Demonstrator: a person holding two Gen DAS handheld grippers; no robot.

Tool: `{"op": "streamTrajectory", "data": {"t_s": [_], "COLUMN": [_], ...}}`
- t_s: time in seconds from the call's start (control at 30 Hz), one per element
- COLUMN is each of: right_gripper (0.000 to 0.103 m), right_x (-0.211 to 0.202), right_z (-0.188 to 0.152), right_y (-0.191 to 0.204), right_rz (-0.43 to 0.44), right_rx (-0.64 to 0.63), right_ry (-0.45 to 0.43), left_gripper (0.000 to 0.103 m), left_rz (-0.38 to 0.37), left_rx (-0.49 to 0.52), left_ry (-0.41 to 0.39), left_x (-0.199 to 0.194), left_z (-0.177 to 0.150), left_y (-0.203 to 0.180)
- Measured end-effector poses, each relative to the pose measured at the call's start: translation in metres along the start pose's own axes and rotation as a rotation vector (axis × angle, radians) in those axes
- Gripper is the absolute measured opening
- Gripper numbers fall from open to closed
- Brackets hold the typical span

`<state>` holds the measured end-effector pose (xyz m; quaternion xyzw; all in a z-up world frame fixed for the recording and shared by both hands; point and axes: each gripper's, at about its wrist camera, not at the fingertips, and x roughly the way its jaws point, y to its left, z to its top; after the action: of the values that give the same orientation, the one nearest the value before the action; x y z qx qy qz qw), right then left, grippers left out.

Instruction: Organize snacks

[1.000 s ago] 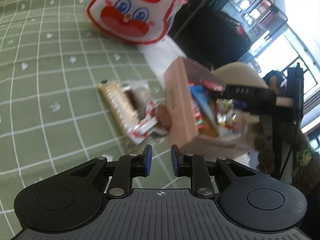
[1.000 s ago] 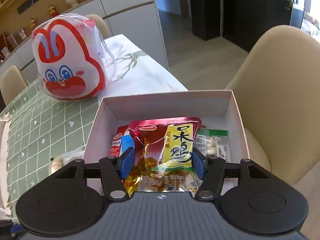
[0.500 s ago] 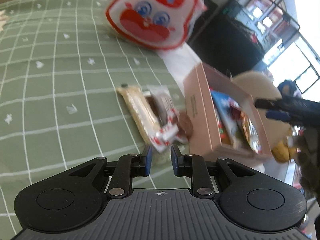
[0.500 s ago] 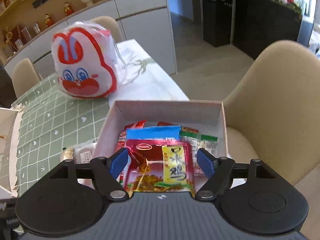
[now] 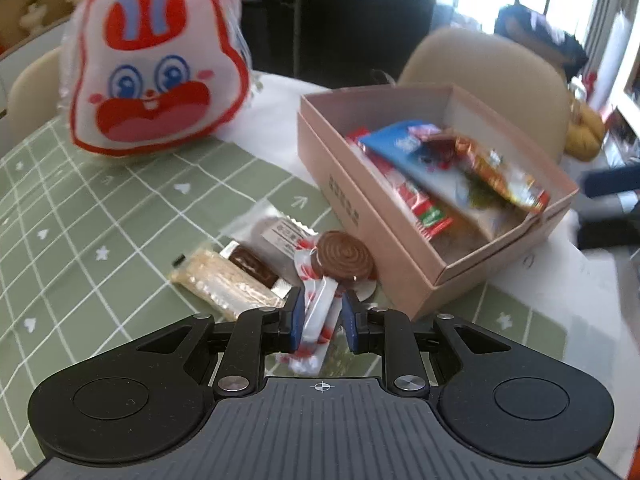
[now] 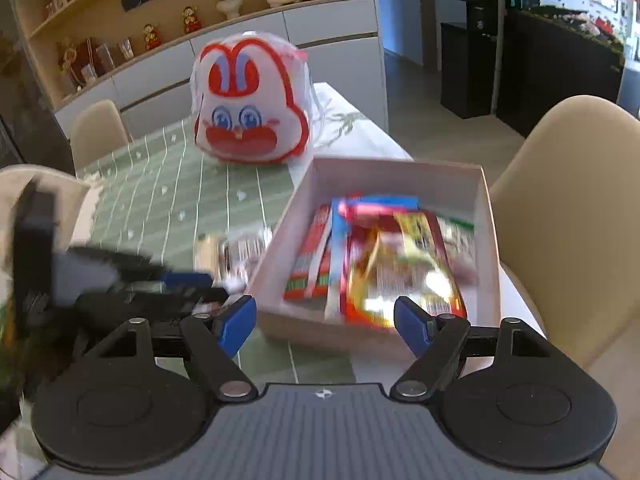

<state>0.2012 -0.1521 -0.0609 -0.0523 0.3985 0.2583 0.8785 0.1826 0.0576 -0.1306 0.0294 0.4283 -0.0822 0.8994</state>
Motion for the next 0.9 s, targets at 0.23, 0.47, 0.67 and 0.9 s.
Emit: {"op": "streamTrajectory", "data": {"t_s": [0.23,0.47,0.67,0.9], "right_gripper": [0.076,0.076,0.076,0.051], "right_x": [-0.008,-0.006,-0.005,-0.012], "right_z": [-0.056,-0.083,-0.084,-0.046], "right_y": [0.016,0.015,0.011,0.011], "right_rz": [-0.051,-0.026,-0.009,-0.070], "right_rx": [-0.027,0.050,0.083,0.019], "right_ry": [0.036,0.059,0.043,-0.115], "left_gripper": [0.038,0.025,0.025,0.025], "left_rz": [-0.003,-0.055,-0.134,-0.241], "left_rx": [-0.017,-0.078,-0.153,-0.247], "left_ry": [0.050,0.116,0.122,0.143], "left_x": [0.019,0.004,-0.019,-0.037], "left_z": [0.001,-0.015,-0.043,-0.070], "left_y": [0.004,0.006,-0.004,-0.027]}}
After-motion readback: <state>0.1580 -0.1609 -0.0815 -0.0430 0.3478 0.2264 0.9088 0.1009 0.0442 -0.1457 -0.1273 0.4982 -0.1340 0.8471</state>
